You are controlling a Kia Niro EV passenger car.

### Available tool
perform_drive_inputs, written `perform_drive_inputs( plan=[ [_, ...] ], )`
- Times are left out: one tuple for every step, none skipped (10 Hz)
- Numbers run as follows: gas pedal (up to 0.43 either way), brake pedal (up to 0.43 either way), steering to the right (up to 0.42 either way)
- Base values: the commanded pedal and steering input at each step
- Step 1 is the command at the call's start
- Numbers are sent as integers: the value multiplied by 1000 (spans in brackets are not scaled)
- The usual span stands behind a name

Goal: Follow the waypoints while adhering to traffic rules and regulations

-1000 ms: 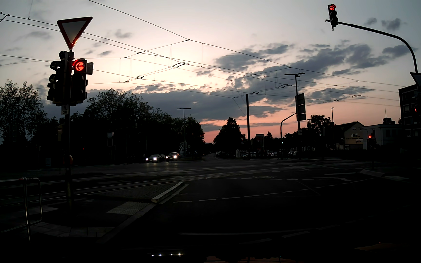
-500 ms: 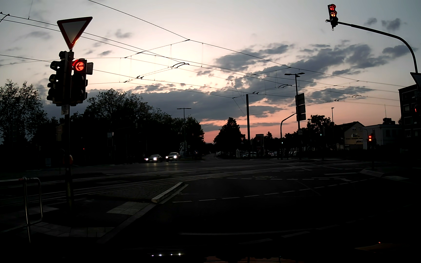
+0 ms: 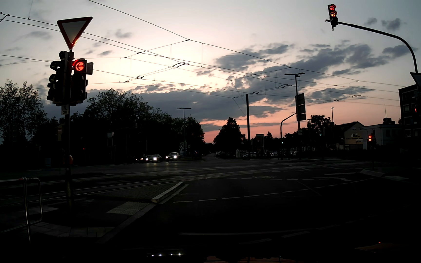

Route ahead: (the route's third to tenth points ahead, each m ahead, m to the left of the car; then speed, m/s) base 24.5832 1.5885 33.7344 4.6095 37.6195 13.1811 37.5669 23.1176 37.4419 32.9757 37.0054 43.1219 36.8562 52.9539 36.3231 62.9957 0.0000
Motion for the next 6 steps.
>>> perform_drive_inputs(
  plan=[
    [0,244,27],
    [0,244,27],
    [0,244,27],
    [0,244,27],
    [0,244,26],
    [0,244,26]
  ],
)
